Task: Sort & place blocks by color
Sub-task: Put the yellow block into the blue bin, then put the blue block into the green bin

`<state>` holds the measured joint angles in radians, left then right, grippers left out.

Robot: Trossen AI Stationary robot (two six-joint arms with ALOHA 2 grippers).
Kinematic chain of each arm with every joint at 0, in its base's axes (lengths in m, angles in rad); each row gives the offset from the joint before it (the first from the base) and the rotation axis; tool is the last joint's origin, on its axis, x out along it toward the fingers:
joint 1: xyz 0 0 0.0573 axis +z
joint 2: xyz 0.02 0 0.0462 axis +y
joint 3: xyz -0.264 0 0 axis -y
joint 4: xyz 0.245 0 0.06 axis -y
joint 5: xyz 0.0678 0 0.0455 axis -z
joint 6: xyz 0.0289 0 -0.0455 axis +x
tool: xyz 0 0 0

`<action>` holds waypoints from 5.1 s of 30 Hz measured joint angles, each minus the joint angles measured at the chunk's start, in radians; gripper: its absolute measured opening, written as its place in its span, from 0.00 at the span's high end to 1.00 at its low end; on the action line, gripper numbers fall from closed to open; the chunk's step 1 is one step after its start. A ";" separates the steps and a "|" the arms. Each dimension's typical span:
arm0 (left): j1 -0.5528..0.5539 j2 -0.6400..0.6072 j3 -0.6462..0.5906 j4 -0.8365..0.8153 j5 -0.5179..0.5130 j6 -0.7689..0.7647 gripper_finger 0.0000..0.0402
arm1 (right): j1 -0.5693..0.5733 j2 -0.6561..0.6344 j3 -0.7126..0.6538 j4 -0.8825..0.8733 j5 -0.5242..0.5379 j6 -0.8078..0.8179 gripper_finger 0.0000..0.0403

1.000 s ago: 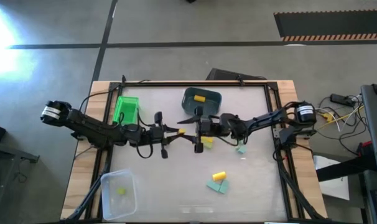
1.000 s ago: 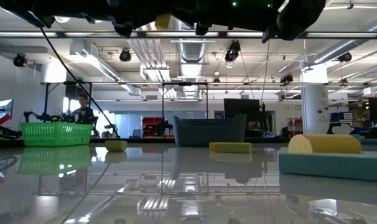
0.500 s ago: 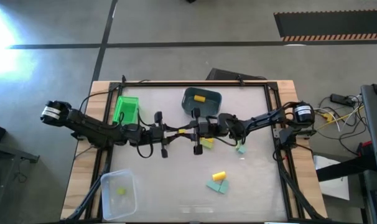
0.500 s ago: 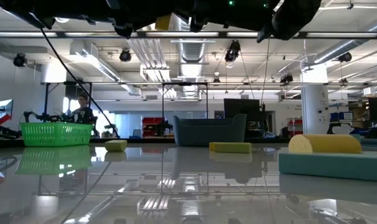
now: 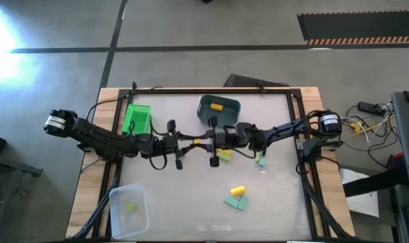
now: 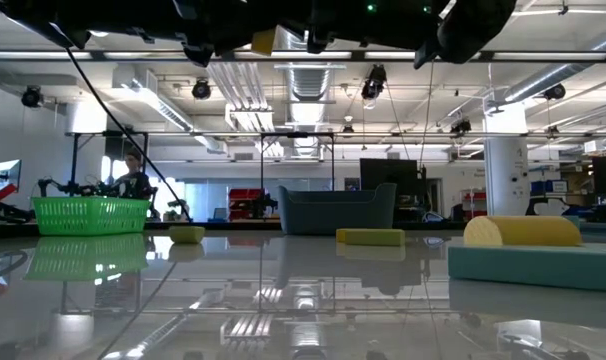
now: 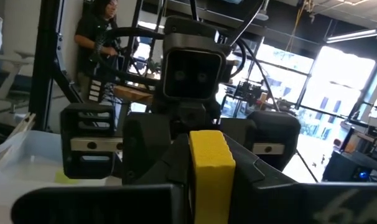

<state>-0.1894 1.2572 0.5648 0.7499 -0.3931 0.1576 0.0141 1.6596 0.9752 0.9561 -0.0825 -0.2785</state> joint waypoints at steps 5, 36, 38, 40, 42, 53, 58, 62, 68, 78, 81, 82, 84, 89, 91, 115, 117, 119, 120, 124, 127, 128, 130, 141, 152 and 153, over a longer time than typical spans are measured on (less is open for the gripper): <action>0.000 0.000 0.000 -0.005 -0.019 0.003 0.59 | 0.000 -0.002 0.000 -0.014 -0.004 0.002 0.90; 0.000 -0.045 -0.008 -0.156 -0.096 -0.047 0.50 | -0.336 -0.091 0.224 -1.123 0.268 -0.013 0.90; 0.000 -0.050 -0.008 -0.156 -0.110 -0.047 0.50 | -0.389 -0.037 0.234 -1.123 0.193 0.008 0.90; 0.000 -0.052 -0.008 -0.156 -0.115 -0.047 0.50 | -0.428 0.018 0.246 -1.129 0.149 0.028 0.90; 0.000 -0.055 -0.008 -0.156 -0.117 -0.047 0.50 | -0.453 0.067 0.257 -1.138 0.138 0.035 0.90; 0.000 -0.055 -0.008 -0.173 -0.119 -0.048 0.50 | -0.460 0.204 0.358 -1.197 0.135 0.044 0.79; 0.000 -0.055 -0.008 -0.209 -0.119 -0.108 0.50 | -0.460 0.197 0.379 -1.199 0.135 0.045 0.69; 0.000 -0.055 -0.008 -0.263 -0.119 -0.171 0.50 | -0.457 0.160 0.380 -1.220 0.135 0.059 0.66; 0.000 -0.055 -0.008 -0.292 -0.119 -0.288 0.50 | -0.413 0.072 0.344 -1.256 0.135 0.083 0.69; -0.010 -0.012 -0.008 -0.298 -0.103 -0.495 0.50 | -0.274 -0.093 0.229 -1.102 0.135 0.076 0.77; -0.010 -0.002 -0.008 -0.297 -0.103 -0.516 0.50 | -0.234 -0.140 0.176 -1.055 0.135 0.073 0.79; -0.010 -0.002 -0.008 -0.298 -0.103 -0.518 0.50 | -0.223 -0.155 0.155 -1.033 0.135 0.072 0.80; -0.009 -0.002 -0.008 -0.294 -0.103 -0.519 0.50 | -0.204 -0.188 0.105 -0.975 0.135 0.069 0.81; -0.009 -0.002 -0.008 -0.292 -0.103 -0.519 0.50 | -0.145 -0.260 -0.073 -0.707 0.138 -0.010 0.84; -0.009 -0.002 -0.008 -0.291 -0.103 -0.518 0.50 | -0.113 -0.272 -0.154 -0.565 0.136 -0.033 0.86; -0.006 0.003 -0.007 -0.281 -0.113 -0.510 0.50 | -0.056 -0.375 -0.327 -0.384 0.190 -0.034 0.89; -0.006 0.003 -0.007 -0.281 -0.113 -0.488 0.50 | -0.047 -0.375 -0.327 -0.384 0.191 -0.034 0.89; -0.006 0.003 -0.007 -0.280 -0.113 -0.466 0.50 | -0.031 -0.378 -0.327 -0.401 0.190 -0.035 0.89; -0.006 0.003 -0.007 -0.279 -0.114 -0.460 0.50 | -0.021 -0.378 -0.327 -0.412 0.191 -0.035 0.89; 0.000 0.003 -0.007 -0.276 -0.114 -0.433 0.50 | 0.034 -0.380 -0.327 -0.488 0.254 -0.037 0.89; 0.001 0.003 -0.007 -0.271 -0.114 -0.391 0.50 | 0.076 -0.380 -0.327 -0.561 0.328 -0.013 0.89; 0.001 0.003 -0.007 -0.264 -0.114 -0.371 0.50 | 0.088 -0.380 -0.327 -0.585 0.352 0.004 0.89; 0.001 0.003 -0.005 -0.255 -0.114 -0.335 0.50 | 0.109 -0.380 -0.327 -0.629 0.388 0.046 0.89; 0.003 0.003 0.017 -0.256 -0.114 -0.242 0.50 | 0.130 -0.380 -0.188 -1.130 0.401 0.390 0.81; 0.008 0.002 0.025 -0.258 -0.114 -0.198 0.50 | 0.140 -0.380 -0.024 -2.069 0.262 1.293 0.57; 0.009 0.002 0.025 -0.258 -0.114 -0.195 0.50 | 0.155 -0.380 -0.025 -2.111 0.262 1.359 0.56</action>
<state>-0.1805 1.2591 0.5900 0.4924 -0.5068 -0.0376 0.1688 1.2793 0.9505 -1.1553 0.1798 1.0804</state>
